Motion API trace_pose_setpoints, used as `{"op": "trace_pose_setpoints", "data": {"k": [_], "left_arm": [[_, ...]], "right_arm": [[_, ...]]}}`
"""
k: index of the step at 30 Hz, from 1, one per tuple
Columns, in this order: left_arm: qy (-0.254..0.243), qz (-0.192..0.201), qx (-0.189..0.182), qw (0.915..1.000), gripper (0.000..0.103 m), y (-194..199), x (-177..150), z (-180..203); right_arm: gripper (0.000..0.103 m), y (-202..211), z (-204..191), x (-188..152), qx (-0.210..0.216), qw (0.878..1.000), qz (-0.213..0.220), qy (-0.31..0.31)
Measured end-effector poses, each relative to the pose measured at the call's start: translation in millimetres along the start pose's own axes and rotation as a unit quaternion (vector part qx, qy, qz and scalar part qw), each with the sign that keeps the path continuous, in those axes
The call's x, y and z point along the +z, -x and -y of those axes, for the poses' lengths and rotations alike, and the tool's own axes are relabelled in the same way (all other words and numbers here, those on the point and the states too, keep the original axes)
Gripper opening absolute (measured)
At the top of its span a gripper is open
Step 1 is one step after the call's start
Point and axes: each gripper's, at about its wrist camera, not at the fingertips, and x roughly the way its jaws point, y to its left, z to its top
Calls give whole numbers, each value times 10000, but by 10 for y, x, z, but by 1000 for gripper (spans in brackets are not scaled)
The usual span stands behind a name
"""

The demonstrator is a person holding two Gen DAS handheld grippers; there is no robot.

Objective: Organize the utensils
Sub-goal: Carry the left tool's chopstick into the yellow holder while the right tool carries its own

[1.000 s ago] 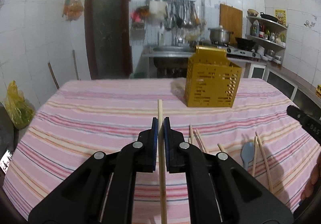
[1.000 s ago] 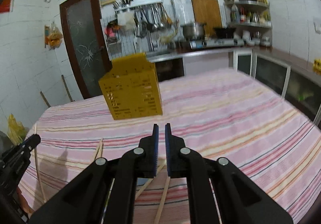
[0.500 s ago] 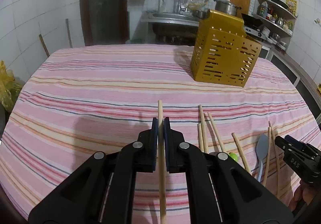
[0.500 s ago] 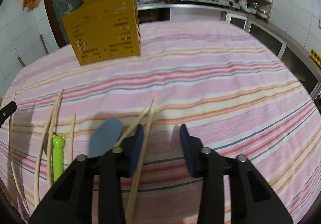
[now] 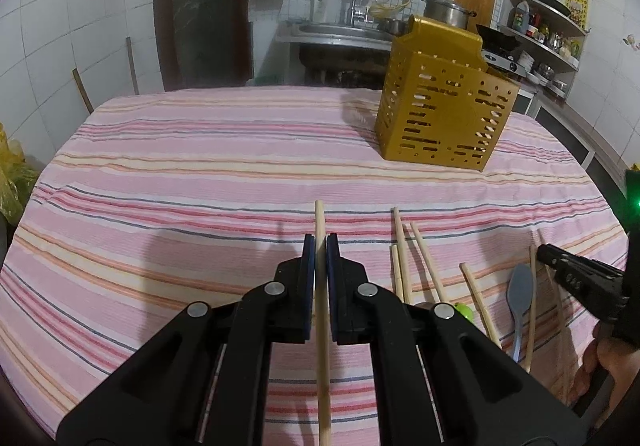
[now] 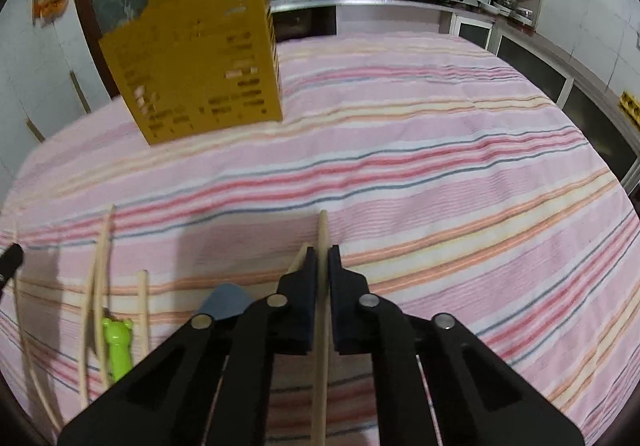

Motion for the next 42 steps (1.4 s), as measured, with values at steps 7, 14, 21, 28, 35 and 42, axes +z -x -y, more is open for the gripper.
{"op": "trace_pose_setpoints", "data": {"k": [7,14,21,28,35,42], "left_arm": [[67,582,-56,9983,4,341,44,-42],[-8,1350,-19,9908,5,800,-51,-38],[-105,1740,194,9845,5,1023,-184,-11],[-173,1914,286,9809,4,1169,-186,40],[-194,2112,181,9771,4,1267,-20,82],[-141,2227,-33,9748,4,1228,318,137]], "right_arm": [[6,629,102,16,701,9925,988,-144],[6,1100,116,-49,837,9748,2065,-51],[6,1166,135,-158,864,9628,2557,85],[6,1250,173,-236,879,9553,2820,100],[6,1316,195,-155,845,9501,3001,77],[6,1367,125,128,885,9442,3172,114]]}}
